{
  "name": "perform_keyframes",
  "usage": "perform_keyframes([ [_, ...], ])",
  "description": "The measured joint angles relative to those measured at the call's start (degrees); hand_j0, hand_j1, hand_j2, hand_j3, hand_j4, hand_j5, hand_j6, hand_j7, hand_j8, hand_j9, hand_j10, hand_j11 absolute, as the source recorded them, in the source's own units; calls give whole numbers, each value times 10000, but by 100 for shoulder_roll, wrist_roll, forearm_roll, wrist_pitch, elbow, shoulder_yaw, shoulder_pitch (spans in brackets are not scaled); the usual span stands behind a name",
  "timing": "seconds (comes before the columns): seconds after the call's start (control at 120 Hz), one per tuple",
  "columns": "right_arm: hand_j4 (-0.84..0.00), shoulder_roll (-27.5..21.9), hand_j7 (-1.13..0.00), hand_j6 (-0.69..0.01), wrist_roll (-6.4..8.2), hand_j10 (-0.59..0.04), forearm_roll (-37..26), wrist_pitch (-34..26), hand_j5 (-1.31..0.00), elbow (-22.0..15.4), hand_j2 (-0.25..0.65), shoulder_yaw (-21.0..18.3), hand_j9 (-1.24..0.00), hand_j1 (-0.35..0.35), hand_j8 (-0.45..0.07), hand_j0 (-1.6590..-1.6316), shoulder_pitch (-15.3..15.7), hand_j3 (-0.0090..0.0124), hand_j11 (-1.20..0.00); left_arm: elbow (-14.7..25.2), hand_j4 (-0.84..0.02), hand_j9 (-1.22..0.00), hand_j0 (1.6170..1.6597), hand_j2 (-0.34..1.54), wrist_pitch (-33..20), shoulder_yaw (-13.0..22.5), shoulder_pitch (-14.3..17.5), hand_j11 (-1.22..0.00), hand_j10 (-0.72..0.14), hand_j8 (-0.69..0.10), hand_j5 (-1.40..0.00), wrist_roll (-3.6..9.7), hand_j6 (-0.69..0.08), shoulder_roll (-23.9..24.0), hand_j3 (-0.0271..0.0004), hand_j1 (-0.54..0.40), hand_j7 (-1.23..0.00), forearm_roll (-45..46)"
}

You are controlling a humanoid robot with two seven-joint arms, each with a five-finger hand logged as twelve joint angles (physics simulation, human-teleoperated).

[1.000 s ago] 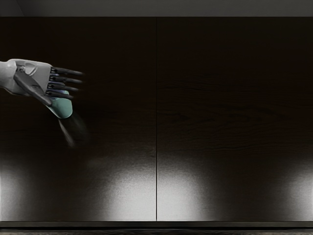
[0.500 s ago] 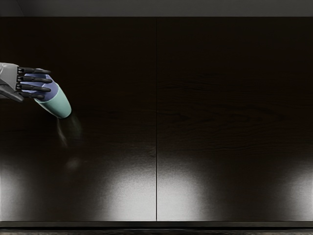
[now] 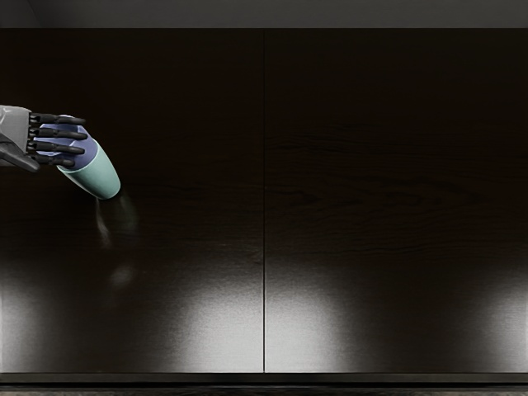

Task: Pick up cup and place in cup with left hand

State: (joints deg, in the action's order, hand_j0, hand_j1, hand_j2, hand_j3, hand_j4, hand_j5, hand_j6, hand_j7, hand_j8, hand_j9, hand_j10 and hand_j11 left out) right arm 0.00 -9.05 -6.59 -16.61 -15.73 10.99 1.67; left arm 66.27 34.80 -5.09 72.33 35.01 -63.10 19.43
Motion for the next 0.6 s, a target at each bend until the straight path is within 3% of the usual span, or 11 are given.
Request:
perform_keyframes([
  [0.6, -275, 0, -358, -276, 0, -276, 0, 0, -358, 0, -56, 0, -358, -3161, -276, -16581, 0, 0, -358, 0, 129, -1, 16580, 21, 0, 0, 0, 2, -52, -1051, -182, 0, -313, 0, 0, 3492, -128, 0],
])
